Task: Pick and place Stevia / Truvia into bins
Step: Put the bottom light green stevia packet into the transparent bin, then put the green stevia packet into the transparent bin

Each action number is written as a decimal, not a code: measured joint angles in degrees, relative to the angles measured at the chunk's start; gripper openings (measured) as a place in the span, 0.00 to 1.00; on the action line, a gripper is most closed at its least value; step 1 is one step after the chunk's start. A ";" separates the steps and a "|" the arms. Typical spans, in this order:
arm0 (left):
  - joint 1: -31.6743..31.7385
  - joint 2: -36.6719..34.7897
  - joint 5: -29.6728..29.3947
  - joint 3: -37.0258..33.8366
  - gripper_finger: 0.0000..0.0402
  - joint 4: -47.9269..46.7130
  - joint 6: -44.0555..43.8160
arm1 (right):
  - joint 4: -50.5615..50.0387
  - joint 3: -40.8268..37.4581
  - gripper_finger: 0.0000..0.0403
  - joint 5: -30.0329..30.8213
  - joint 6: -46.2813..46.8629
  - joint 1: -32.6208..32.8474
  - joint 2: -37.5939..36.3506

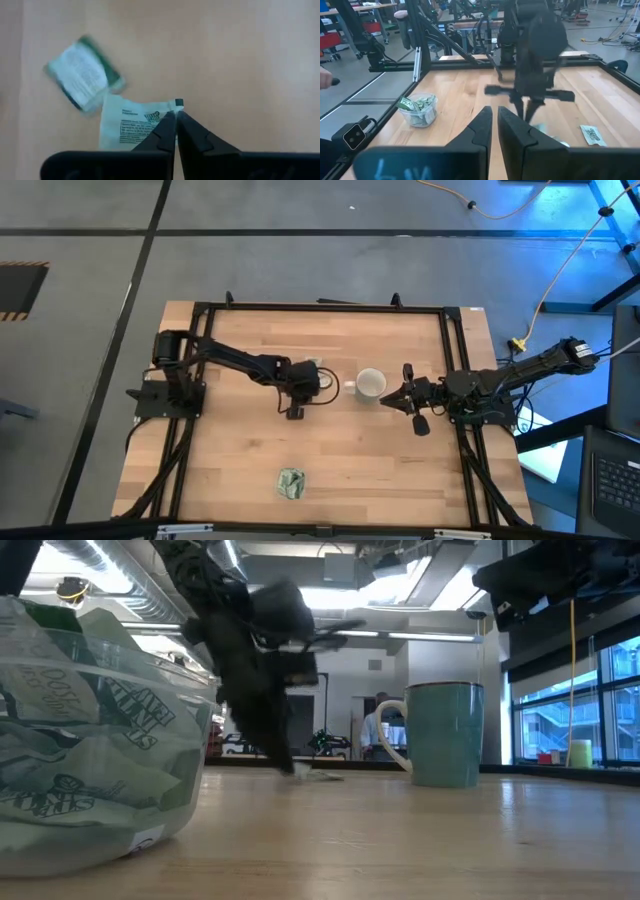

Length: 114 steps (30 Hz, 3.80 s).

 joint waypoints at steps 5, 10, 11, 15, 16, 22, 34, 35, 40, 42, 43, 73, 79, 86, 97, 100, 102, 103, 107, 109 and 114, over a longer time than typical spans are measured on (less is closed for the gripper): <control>0.01 -5.04 12.06 0.35 0.01 0.83 -4.38 | -0.20 0.00 0.09 0.00 -0.02 0.00 0.04; -0.72 -8.50 34.35 0.37 0.01 1.01 -17.86 | -0.22 0.00 0.09 0.00 -0.02 0.00 0.04; -1.35 -8.88 38.13 0.37 0.01 1.24 -21.00 | -0.22 0.00 0.09 0.00 -0.02 0.00 0.04; -5.91 -10.31 45.85 0.39 0.01 3.56 -28.95 | -0.29 0.02 0.09 0.00 -0.02 0.00 0.04; -7.30 -10.52 46.41 0.42 0.01 3.97 -30.14 | -0.30 0.02 0.09 0.00 -0.02 0.01 0.04; -15.30 -10.40 45.73 0.48 0.01 4.31 -37.95 | -0.31 0.02 0.09 0.00 -0.02 0.00 0.04; -22.63 -10.40 34.32 0.50 0.01 11.40 -54.71 | -0.33 0.02 0.09 0.00 1.64 0.04 1.59; -22.97 -10.40 32.49 0.50 0.01 11.15 -54.75 | -0.35 0.02 0.09 0.00 1.64 0.04 1.94; -24.97 -10.40 26.83 0.50 0.01 11.11 -53.70 | -0.37 0.02 0.09 -0.02 3.03 0.04 3.73; -26.34 -10.40 24.85 0.50 0.01 11.15 -51.87 | -0.34 0.02 0.09 -0.02 3.17 0.04 4.31; -27.15 -10.40 24.15 0.50 0.01 11.11 -50.92 | -0.36 0.02 0.09 -0.02 3.17 0.04 4.58; -32.16 -2.36 19.82 0.59 0.16 7.23 -51.66 | 1.01 0.07 0.09 -0.02 4.61 0.04 5.29; -30.00 -4.13 21.76 0.59 0.23 6.45 -51.73 | 0.98 0.07 0.09 -0.02 4.59 0.04 5.29; -27.14 -8.32 22.83 0.59 0.23 6.54 -47.98 | 0.92 0.07 0.09 -0.04 4.57 0.07 5.29; -16.25 -14.16 7.17 0.61 0.21 5.56 -31.24 | 0.78 0.07 0.09 -0.04 4.18 0.07 5.29; -12.52 -14.18 0.31 0.60 0.20 5.31 -26.26 | 0.20 0.07 0.09 -0.04 4.13 0.07 5.29; -10.10 -13.51 -1.59 0.63 0.21 5.22 -22.82 | -0.36 0.07 0.09 -0.04 4.17 0.07 5.29; -8.96 -13.05 -1.66 0.65 0.21 5.13 -20.76 | -0.67 0.07 0.09 -0.04 4.16 0.07 5.29; -5.73 -10.00 -1.74 0.61 0.25 6.99 -15.32 | -1.32 0.04 0.09 -0.04 3.99 0.07 5.31; -4.65 -7.84 -2.21 0.61 0.27 8.88 -14.85 | -1.31 0.04 0.09 -0.02 3.10 0.07 5.38; -2.27 -3.55 -6.90 0.61 0.29 9.91 -13.81 | -1.38 0.04 0.09 -0.03 2.64 0.07 5.52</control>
